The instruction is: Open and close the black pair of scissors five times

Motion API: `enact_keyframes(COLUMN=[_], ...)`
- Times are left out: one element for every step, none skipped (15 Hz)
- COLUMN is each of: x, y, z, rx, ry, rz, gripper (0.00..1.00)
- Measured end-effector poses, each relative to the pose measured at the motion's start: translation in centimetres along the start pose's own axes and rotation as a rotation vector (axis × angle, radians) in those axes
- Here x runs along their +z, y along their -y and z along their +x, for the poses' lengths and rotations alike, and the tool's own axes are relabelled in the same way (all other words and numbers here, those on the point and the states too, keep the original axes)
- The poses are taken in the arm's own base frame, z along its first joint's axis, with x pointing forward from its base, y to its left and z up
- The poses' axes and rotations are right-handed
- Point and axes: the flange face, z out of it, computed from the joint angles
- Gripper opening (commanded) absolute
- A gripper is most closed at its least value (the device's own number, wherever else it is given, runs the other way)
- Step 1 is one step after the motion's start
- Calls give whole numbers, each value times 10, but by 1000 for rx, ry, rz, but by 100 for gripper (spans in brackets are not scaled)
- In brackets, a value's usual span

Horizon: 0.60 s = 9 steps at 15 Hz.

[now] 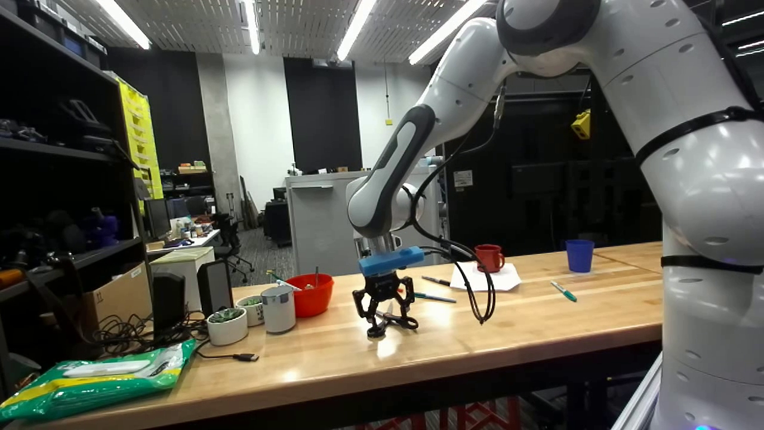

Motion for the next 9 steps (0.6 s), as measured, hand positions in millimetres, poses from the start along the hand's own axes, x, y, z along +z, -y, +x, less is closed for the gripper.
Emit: enact_keyframes(x=[-2,-3,-4,-5,-6,-6,-6,-6,-6], y=[2,4,5,6,7,7,7,6,6], z=[0,0,0,0,0,0,0,1,1], rx=[-3,-6,-8,-9,-10,-10,-10,-9,-7], ry=[-3,-6,-8,-10,-11,-12,-12,-12,-12], rz=[2,3,5,6,7,7,7,7,7], gripper=[36,29,20,14,6,3,7,28,52])
